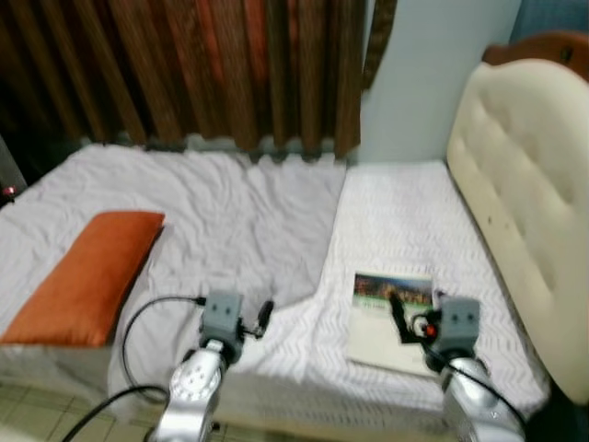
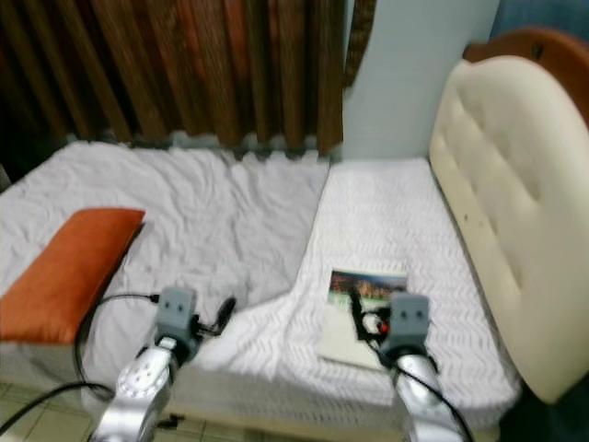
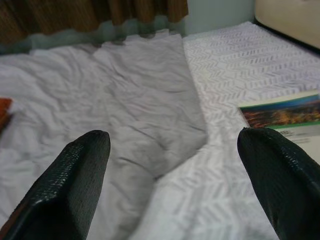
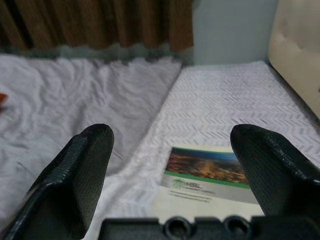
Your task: Clean up the room
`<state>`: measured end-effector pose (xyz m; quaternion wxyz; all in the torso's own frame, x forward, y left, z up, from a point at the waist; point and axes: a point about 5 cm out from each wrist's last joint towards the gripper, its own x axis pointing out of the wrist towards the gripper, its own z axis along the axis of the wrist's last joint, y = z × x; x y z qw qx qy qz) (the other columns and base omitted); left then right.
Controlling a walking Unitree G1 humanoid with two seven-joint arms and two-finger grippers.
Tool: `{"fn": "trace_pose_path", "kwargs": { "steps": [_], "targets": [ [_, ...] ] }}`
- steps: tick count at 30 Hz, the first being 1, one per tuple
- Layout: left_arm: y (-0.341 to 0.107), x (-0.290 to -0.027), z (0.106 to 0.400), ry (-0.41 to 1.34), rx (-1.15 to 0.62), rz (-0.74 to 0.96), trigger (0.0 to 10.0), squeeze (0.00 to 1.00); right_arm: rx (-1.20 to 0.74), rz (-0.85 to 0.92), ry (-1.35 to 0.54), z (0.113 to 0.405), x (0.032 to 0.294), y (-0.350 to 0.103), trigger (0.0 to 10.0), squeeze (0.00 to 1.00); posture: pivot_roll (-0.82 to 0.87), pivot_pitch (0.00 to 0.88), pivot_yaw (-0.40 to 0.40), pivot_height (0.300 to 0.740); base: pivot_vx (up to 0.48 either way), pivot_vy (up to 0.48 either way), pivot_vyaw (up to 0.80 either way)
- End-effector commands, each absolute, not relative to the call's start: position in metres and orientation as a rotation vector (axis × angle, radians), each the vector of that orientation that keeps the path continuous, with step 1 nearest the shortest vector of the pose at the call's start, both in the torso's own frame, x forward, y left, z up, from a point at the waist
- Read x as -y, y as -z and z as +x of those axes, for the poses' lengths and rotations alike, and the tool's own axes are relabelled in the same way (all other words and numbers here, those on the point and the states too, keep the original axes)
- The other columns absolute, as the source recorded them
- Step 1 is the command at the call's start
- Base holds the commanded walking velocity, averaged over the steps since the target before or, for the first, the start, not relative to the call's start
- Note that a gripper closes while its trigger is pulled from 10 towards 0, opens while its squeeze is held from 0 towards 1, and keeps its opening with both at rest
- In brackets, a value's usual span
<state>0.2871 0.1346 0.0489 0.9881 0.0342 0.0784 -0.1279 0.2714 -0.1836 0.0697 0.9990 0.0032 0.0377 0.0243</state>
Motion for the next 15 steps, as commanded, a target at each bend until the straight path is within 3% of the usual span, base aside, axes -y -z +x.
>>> {"fn": "trace_pose_path", "kwargs": {
  "steps": [1, 15],
  "targets": [
    [-0.055, -0.126, 0.289, 0.293, -0.142, 0.058, 10.0, 0.0, -0.098, -0.011, -0.021, 0.265, 0.194, -0.063, 10.0, 0.0, -0.06, 0.0, 0.042, 0.74, 0.0, 0.476, 0.0],
    [-0.076, -0.133, 0.285, 0.304, -0.045, 0.032, 10.0, 0.0, -0.12, -0.053, -0.044, 0.251, 0.195, -0.055, 10.0, 0.0, -0.06, 0.017, 0.034, 0.74, 0.0, 0.48, 0.0]
  ]
}}
